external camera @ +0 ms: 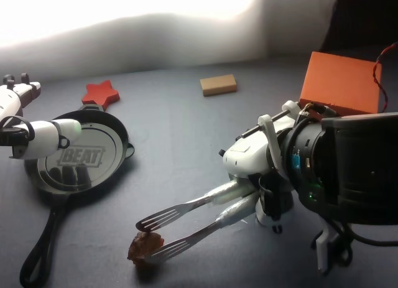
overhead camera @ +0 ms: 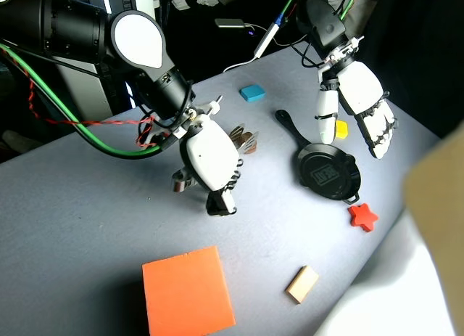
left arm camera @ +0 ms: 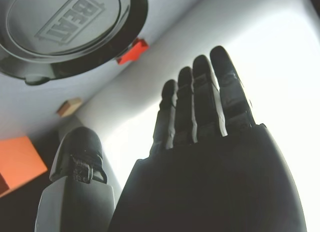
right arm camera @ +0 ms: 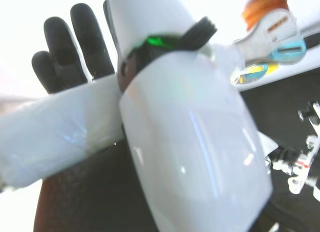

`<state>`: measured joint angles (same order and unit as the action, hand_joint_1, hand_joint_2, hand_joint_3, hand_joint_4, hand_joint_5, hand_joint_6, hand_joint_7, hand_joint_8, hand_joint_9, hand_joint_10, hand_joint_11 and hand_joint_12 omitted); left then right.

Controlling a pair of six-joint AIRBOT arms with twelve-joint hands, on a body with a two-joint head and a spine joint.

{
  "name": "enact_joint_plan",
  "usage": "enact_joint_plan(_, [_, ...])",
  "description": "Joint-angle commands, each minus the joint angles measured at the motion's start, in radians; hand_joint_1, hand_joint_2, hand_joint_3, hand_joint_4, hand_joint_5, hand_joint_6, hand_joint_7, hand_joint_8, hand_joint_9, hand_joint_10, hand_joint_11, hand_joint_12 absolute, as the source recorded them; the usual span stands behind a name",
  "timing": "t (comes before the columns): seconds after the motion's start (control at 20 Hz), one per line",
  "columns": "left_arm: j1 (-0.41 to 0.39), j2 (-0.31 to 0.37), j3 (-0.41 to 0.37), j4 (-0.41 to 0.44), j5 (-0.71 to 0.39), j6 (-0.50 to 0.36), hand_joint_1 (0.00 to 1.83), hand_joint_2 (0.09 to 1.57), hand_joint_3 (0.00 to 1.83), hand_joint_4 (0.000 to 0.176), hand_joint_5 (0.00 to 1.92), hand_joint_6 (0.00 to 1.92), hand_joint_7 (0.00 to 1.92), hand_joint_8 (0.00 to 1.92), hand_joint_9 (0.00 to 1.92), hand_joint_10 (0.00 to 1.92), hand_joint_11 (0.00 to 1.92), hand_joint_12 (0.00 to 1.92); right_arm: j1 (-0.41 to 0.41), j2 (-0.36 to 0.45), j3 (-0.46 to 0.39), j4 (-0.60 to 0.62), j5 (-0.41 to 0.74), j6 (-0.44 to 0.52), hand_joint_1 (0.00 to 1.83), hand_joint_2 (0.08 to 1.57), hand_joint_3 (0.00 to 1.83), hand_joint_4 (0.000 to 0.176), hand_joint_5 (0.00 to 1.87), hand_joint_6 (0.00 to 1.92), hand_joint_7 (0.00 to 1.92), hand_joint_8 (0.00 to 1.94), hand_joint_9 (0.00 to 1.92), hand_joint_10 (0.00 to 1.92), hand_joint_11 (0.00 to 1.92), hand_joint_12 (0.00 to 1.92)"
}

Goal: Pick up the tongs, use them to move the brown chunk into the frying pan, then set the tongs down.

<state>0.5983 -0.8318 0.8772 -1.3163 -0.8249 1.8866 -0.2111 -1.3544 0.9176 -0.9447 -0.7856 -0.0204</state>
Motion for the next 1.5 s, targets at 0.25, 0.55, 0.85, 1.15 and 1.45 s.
enact_joint_plan(0.25, [-0.011, 0.008, 0.004, 0.055, -0.084, -0.002, 0.0, 1.25, 0.0, 0.004, 0.07, 0.0, 0.13, 0.0, 0.16, 0.0, 0.0, 0.54, 0.003, 0.003, -0.005, -0.049, 0.028, -0.002, 1.09, 1.23, 0.0, 0.0, 0.77, 1.29, 1.02, 0.03, 0.95, 0.06, 0.33, 1.38])
enact_joint_plan(0.55, [-0.01, 0.008, 0.002, 0.055, -0.084, -0.002, 0.0, 1.24, 0.0, 0.003, 0.07, 0.0, 0.12, 0.0, 0.14, 0.0, 0.0, 0.52, 0.024, 0.005, -0.005, -0.049, 0.03, -0.006, 1.08, 1.24, 0.0, 0.0, 0.75, 1.31, 1.02, 0.01, 0.96, 0.05, 0.33, 1.39])
enact_joint_plan(0.85, [-0.014, 0.008, 0.002, 0.054, -0.084, -0.002, 0.0, 1.23, 0.0, 0.011, 0.08, 0.0, 0.14, 0.01, 0.16, 0.01, 0.0, 0.55, 0.029, -0.019, -0.001, -0.049, 0.041, -0.014, 1.08, 1.24, 0.0, 0.0, 0.75, 1.32, 0.98, 0.0, 0.93, 0.03, 0.3, 1.38])
enact_joint_plan(1.15, [-0.011, 0.006, 0.005, 0.053, -0.085, -0.002, 0.0, 1.24, 0.0, 0.002, 0.07, 0.0, 0.13, 0.0, 0.16, 0.0, 0.0, 0.56, 0.039, -0.027, 0.009, -0.049, 0.05, -0.021, 1.09, 1.23, 0.0, 0.0, 0.76, 1.3, 0.95, 0.0, 0.93, 0.03, 0.3, 1.38])
enact_joint_plan(1.45, [-0.011, 0.004, 0.006, 0.053, -0.085, -0.002, 0.0, 1.23, 0.0, 0.001, 0.06, 0.0, 0.12, 0.0, 0.14, 0.0, 0.0, 0.52, 0.059, -0.026, 0.016, -0.047, 0.056, -0.031, 1.08, 1.24, 0.0, 0.0, 0.75, 1.32, 0.92, 0.01, 0.89, 0.01, 0.29, 1.34])
